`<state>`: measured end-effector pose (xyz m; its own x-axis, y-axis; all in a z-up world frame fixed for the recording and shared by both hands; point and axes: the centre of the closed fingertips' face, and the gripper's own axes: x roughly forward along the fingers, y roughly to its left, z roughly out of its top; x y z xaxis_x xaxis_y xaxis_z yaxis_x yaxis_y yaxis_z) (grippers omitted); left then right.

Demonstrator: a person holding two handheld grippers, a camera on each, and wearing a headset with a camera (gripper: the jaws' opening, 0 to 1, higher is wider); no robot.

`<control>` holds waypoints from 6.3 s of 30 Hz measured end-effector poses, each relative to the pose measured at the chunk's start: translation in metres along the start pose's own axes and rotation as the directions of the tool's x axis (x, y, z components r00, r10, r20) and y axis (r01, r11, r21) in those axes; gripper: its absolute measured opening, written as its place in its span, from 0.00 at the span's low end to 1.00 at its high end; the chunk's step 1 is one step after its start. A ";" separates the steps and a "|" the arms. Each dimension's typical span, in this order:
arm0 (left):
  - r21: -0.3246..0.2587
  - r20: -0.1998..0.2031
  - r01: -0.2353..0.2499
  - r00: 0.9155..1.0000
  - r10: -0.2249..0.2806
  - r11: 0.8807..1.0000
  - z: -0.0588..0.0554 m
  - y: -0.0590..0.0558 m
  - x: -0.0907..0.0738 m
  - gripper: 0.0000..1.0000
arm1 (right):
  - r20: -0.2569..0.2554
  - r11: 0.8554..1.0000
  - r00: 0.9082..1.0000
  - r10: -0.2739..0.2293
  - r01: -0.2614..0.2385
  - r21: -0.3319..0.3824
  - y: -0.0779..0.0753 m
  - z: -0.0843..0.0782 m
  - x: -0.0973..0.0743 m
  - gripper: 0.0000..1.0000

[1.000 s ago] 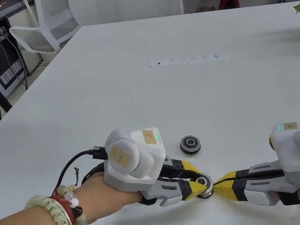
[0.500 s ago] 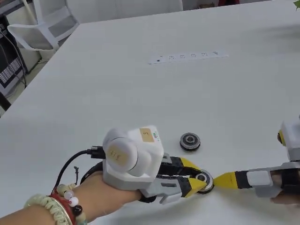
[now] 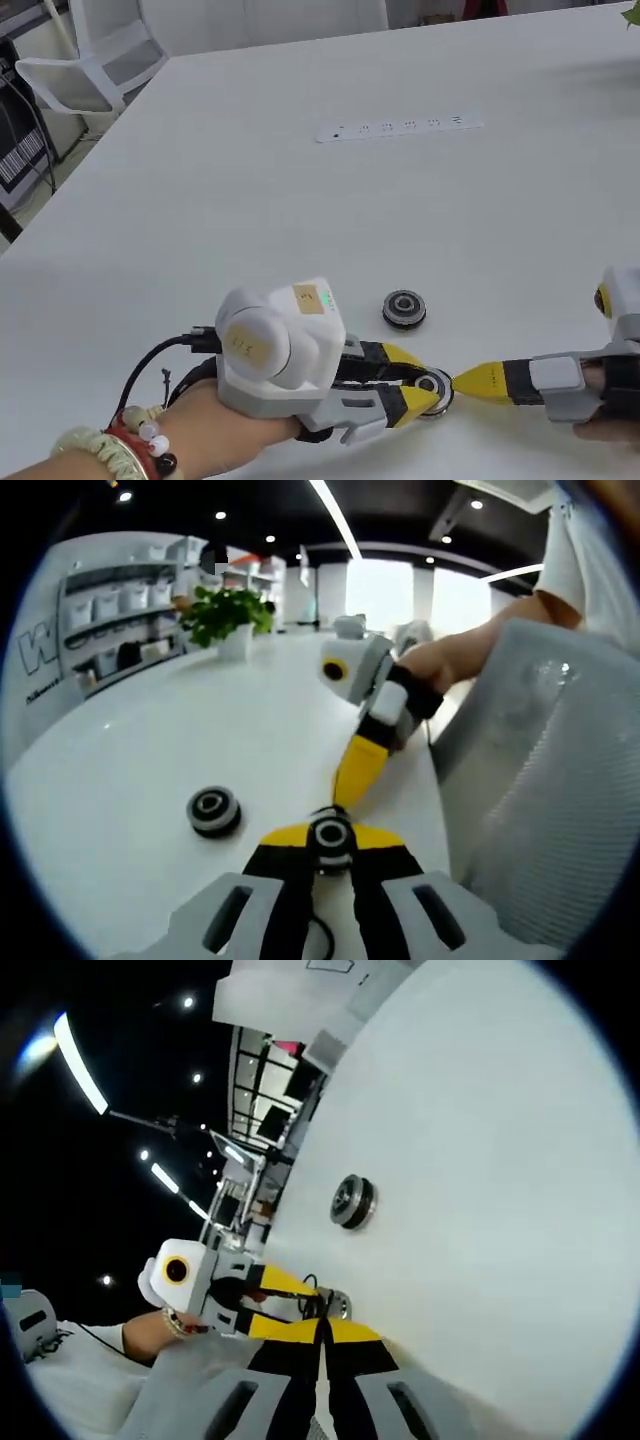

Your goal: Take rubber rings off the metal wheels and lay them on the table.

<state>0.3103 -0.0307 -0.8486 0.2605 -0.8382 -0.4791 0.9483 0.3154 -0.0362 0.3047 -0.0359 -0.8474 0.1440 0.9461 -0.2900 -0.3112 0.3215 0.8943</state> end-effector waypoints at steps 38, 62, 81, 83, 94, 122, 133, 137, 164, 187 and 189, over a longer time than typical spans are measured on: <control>0.023 0.019 0.000 1.000 -0.001 1.000 0.001 0.000 0.000 0.14 | 0.028 0.992 0.992 0.126 -0.126 -0.008 0.023 0.001 0.007 0.00; 0.035 0.008 0.003 1.000 -0.003 0.999 0.001 0.001 0.001 0.14 | 0.103 0.952 0.993 -0.052 0.081 -0.295 -0.001 0.021 -0.001 0.03; 0.054 -0.007 0.001 1.000 -0.001 0.999 0.001 0.000 0.001 0.14 | 0.011 0.854 0.991 -0.134 0.121 -0.506 -0.006 0.003 0.004 0.05; 0.057 -0.011 -0.001 1.000 0.001 0.998 0.001 0.000 0.001 0.14 | 0.012 0.857 0.991 -0.135 0.123 -0.500 -0.006 0.004 0.004 0.05; 0.071 -0.032 -0.005 0.999 0.007 0.997 0.000 0.000 0.001 0.14 | 0.022 0.868 0.990 -0.141 0.134 -0.477 -0.006 0.007 0.009 0.04; 0.028 -0.019 0.028 0.999 -0.027 0.999 0.027 -0.005 -0.012 0.39 | 0.057 0.917 0.993 -0.100 0.114 -0.382 0.001 0.011 0.007 0.00; 0.071 0.072 -0.004 0.997 -0.001 0.997 0.066 -0.008 -0.050 0.53 | 0.049 0.926 0.995 -0.092 0.104 -0.363 0.010 0.003 0.002 0.00; 0.093 0.073 -0.025 0.997 0.019 0.995 0.066 -0.006 -0.066 0.55 | 0.049 0.932 0.995 -0.085 0.097 -0.350 0.016 -0.006 -0.004 0.00; -0.037 0.016 -0.240 0.971 0.240 0.970 0.018 0.020 -0.162 0.71 | 0.191 0.932 0.979 -0.074 0.136 -0.337 0.087 0.022 -0.041 0.00; -0.032 -0.002 -0.202 0.979 0.202 0.979 0.008 0.015 -0.145 0.75 | 0.207 0.936 0.978 -0.008 0.080 -0.344 0.140 0.086 0.038 0.00; -0.042 -0.001 -0.207 0.978 0.207 0.978 0.008 0.017 -0.146 0.75 | 0.207 0.935 0.978 -0.007 0.080 -0.347 0.140 0.091 0.043 0.00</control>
<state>0.2894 0.0932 -0.7725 0.4507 -0.7544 -0.4772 0.8655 0.5002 0.0267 0.3528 0.0467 -0.7039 0.3375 0.9154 -0.2192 -0.6050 0.3894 0.6945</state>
